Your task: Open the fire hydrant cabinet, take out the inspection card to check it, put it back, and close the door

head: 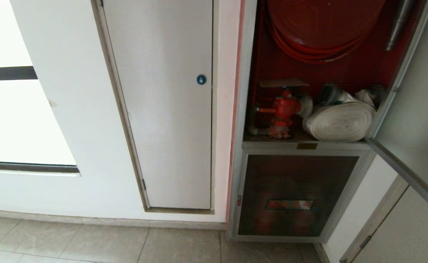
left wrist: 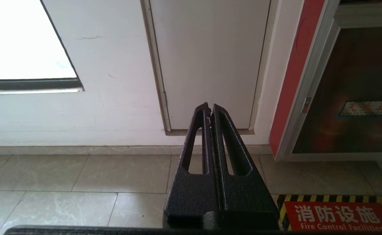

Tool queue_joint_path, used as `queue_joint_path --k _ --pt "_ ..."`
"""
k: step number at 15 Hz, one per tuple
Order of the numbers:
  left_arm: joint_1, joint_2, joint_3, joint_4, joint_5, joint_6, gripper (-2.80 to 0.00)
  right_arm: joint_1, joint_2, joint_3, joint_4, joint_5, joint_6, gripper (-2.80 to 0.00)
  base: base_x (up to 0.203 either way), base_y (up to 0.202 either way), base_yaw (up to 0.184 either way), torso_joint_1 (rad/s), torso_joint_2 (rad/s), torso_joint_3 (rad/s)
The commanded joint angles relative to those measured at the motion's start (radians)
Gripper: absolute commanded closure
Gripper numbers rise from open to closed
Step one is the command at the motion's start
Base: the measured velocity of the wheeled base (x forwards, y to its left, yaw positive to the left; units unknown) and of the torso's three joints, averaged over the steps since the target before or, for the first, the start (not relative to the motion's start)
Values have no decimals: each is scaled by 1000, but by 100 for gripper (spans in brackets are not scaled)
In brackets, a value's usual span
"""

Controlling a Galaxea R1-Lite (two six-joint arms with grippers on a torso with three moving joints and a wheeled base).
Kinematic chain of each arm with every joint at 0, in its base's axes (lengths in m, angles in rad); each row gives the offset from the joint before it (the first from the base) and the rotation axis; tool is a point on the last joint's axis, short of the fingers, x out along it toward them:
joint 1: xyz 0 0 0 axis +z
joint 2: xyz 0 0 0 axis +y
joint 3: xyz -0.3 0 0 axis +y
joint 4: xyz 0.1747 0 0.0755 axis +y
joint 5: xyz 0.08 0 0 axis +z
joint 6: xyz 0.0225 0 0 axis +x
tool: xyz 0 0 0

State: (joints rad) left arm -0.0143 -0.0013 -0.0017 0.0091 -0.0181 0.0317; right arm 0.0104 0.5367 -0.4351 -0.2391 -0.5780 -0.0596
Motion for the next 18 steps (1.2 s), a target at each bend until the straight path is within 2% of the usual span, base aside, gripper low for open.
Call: queue_joint_path --k 1,2,4,6,10,14,17,18 --pt "0 0 0 0 0 1 0 -1 68 -15 -28 -86 -3 0 0 0 0 0 0 0" --pt "0 0 0 0 0 1 0 -1 79 -41 -42 -141 -4 0 0 0 0 0 0 0" --pt "0 0 0 0 0 1 0 -9 86 -80 -46 -202 -12 0 0 0 0 0 0 0" --pt "0 0 0 0 0 1 0 -56 105 -118 -48 -227 -13 0 0 0 0 0 0 0" --pt "0 0 0 0 0 1 0 -160 158 -207 -123 -229 -22 0 0 0 0 0 0 0" --pt "0 0 0 0 0 1 0 -190 156 -251 -151 -237 -24 0 0 0 0 0 0 0" --pt "-1 0 0 0 0 1 0 -242 198 -250 -149 -229 32 0 0 0 0 0 0 0" --pt "0 0 0 0 0 1 0 -264 222 -252 -148 -178 55 0 0 0 0 0 0 0"
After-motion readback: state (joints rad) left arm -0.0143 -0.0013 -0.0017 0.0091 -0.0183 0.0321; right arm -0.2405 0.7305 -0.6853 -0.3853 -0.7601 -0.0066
